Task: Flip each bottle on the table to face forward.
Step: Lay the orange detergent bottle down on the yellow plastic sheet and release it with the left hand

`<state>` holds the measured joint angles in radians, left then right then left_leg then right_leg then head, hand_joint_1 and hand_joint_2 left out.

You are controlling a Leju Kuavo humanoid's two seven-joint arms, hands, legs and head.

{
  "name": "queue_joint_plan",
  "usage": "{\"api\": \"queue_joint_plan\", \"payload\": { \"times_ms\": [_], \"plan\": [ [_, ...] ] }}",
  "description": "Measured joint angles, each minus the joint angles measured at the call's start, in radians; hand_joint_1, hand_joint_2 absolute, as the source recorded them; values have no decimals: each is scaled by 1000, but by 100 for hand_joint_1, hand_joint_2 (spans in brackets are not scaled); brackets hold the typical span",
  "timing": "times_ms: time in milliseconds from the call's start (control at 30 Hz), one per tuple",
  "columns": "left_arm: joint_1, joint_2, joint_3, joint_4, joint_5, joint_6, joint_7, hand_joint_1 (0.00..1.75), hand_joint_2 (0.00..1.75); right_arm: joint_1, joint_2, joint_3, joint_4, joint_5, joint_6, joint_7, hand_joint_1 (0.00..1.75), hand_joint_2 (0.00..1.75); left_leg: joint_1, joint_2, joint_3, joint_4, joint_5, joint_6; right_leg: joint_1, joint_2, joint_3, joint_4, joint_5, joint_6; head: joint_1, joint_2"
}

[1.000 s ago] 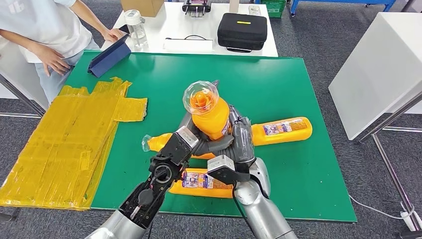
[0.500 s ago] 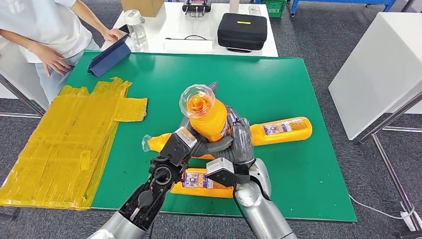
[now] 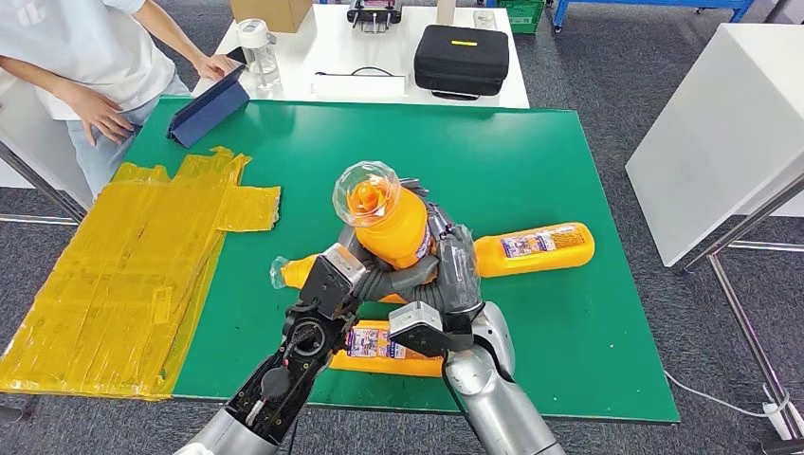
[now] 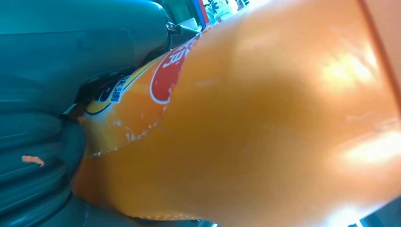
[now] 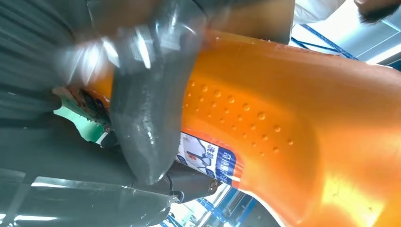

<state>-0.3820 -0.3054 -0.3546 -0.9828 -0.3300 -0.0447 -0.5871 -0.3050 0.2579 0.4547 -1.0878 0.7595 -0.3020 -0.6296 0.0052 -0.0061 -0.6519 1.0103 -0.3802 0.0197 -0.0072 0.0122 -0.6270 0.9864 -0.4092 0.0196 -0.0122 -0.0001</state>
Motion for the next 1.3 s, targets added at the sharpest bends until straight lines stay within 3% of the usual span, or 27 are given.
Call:
{"api": "queue_joint_plan", "payload": {
  "times_ms": [867, 900, 1000, 1033, 1300],
  "plan": [
    [4, 0, -5, -4, 25, 13, -2, 175, 175, 8, -5, 10, -18, 9, -5, 14, 175, 175, 0, 0, 0, 0, 0, 0, 0, 0, 0, 0, 0, 0, 0, 0],
    [4, 0, -5, -4, 25, 13, -2, 175, 175, 8, -5, 10, -18, 9, -5, 14, 147, 175, 0, 0, 0, 0, 0, 0, 0, 0, 0, 0, 0, 0, 0, 0],
    [4, 0, -5, -4, 25, 13, -2, 175, 175, 9, -5, 10, -18, 10, -8, 15, 16, 175, 0, 0, 0, 0, 0, 0, 0, 0, 0, 0, 0, 0, 0, 0],
    [3, 0, -6, -4, 25, 13, -2, 175, 175, 10, -5, 10, -18, 10, -13, 14, 0, 175, 0, 0, 0, 0, 0, 0, 0, 0, 0, 0, 0, 0, 0, 0],
    [0, -1, -10, -6, 32, 20, -8, 175, 175, 52, -7, 16, -78, -51, -107, -10, 0, 175, 0, 0, -1, 0, 0, 0, 0, 0, 0, 0, 0, 0, 0, 0]
  ]
}}
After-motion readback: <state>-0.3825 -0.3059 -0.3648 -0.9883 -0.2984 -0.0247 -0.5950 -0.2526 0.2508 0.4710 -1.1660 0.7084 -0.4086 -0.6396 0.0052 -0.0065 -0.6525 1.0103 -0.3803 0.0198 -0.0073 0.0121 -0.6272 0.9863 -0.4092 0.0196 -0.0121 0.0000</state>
